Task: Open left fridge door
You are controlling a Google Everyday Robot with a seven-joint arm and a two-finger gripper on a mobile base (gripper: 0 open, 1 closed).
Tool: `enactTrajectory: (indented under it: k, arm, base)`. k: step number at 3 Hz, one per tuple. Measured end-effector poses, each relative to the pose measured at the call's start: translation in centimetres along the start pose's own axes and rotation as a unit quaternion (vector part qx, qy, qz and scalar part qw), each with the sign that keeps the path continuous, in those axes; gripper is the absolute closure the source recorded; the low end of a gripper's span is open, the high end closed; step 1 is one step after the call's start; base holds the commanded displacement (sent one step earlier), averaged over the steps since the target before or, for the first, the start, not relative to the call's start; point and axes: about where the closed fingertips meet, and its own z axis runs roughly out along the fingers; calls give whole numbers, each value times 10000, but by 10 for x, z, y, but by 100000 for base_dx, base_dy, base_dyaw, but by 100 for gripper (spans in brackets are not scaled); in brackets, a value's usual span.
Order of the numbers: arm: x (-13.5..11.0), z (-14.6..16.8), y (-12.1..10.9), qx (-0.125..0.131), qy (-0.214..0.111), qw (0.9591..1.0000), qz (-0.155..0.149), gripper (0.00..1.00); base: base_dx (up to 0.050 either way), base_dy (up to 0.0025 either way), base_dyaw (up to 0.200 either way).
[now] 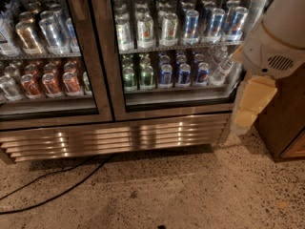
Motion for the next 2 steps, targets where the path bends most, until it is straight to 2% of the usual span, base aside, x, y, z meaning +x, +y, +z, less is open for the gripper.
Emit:
enactTrajectory:
  k: [1, 2]
  arm:
    - [-54, 66, 22, -914, -409, 9947, -219, 0]
    - [-103, 96, 36, -1691, -1383, 9754, -305, 0]
  base:
    - [0, 0, 0]
    - [0, 0, 0]
